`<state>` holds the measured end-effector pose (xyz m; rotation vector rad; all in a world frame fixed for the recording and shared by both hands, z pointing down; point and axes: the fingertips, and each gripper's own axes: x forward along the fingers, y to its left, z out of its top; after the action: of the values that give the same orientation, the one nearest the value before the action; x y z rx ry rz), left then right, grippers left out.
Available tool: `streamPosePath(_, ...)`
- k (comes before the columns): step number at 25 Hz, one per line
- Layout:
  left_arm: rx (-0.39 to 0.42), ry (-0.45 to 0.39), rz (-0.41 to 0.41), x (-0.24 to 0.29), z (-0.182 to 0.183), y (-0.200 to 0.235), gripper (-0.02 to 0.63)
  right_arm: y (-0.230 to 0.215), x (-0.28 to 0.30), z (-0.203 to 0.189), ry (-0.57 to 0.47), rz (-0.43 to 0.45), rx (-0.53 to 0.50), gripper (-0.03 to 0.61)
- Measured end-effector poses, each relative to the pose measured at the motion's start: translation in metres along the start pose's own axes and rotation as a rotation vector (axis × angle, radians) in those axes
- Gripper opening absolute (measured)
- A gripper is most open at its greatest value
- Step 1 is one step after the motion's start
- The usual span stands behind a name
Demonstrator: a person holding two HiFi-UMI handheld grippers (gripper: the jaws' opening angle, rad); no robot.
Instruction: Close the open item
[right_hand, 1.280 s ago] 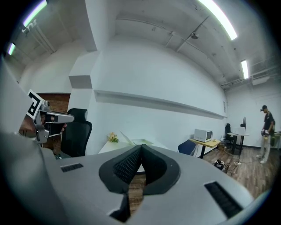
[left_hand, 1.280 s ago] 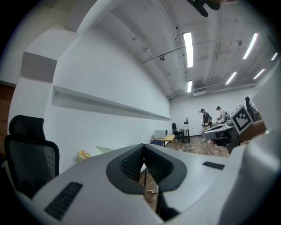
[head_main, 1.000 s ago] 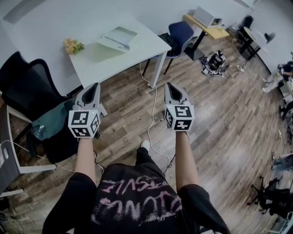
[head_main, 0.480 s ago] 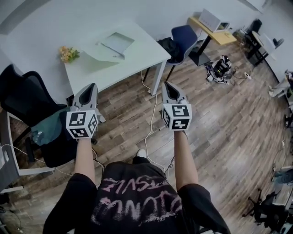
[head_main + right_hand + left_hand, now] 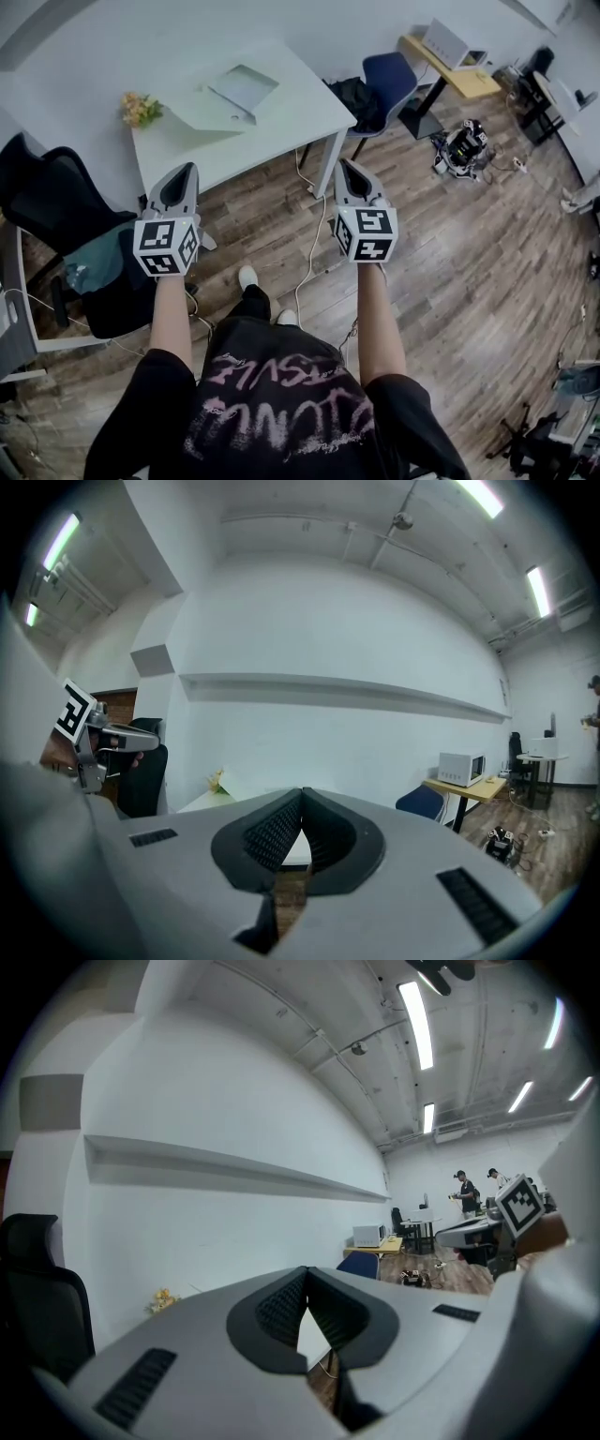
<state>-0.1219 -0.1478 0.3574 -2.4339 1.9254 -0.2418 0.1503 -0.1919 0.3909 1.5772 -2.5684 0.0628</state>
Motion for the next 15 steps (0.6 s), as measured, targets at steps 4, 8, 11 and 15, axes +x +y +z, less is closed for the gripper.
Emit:
streamPosePath(4, -0.016, 0.005, 0.014, 0.02, -0.006, 0.01, 0.002, -0.008, 0.024, -0.005, 0.015, 0.009, -0.006, 0.008)
streamPosePath(8, -0.031, 0.021, 0.019, 0.046, -0.017, 0.023, 0.002, -0.015, 0.054, -0.011, 0.033, 0.013, -0.004, 0.008)
streamPosePath(11, -0.041, 0.036, 0.032, 0.067, -0.026, 0.038, 0.002, -0.016, 0.082, -0.014, 0.045, 0.025, 0.001, 0.008)
streamPosePath(15, -0.055, 0.059, 0.063, 0.102, -0.039, 0.071, 0.002, -0.02, 0.13, -0.015, 0.053, 0.04, -0.003, 0.012)
